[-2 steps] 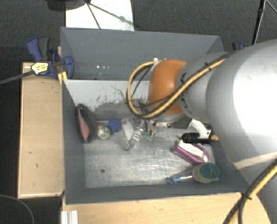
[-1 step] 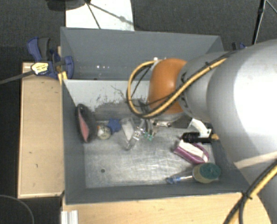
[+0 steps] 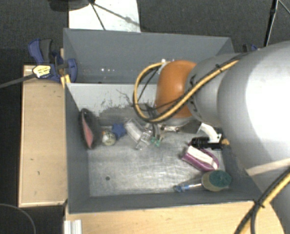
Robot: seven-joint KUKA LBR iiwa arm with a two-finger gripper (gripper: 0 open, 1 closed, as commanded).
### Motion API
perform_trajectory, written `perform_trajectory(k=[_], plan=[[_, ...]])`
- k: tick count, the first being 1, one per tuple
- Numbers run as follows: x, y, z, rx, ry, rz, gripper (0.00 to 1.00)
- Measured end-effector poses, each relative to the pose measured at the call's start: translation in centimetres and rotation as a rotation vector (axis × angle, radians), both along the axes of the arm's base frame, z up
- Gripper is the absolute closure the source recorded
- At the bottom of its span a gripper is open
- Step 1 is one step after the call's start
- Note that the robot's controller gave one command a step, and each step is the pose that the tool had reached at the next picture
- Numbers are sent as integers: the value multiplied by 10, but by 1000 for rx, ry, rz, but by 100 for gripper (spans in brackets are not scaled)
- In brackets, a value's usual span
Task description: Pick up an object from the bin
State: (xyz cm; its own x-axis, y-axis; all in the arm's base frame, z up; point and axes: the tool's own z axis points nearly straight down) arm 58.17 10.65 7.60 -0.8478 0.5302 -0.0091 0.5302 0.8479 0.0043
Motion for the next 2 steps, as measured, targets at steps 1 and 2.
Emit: perform_trajectory(k=[1,2], plan=[[1,-1,5,0,6,3,100],[3,0,50,3,3,9,100]])
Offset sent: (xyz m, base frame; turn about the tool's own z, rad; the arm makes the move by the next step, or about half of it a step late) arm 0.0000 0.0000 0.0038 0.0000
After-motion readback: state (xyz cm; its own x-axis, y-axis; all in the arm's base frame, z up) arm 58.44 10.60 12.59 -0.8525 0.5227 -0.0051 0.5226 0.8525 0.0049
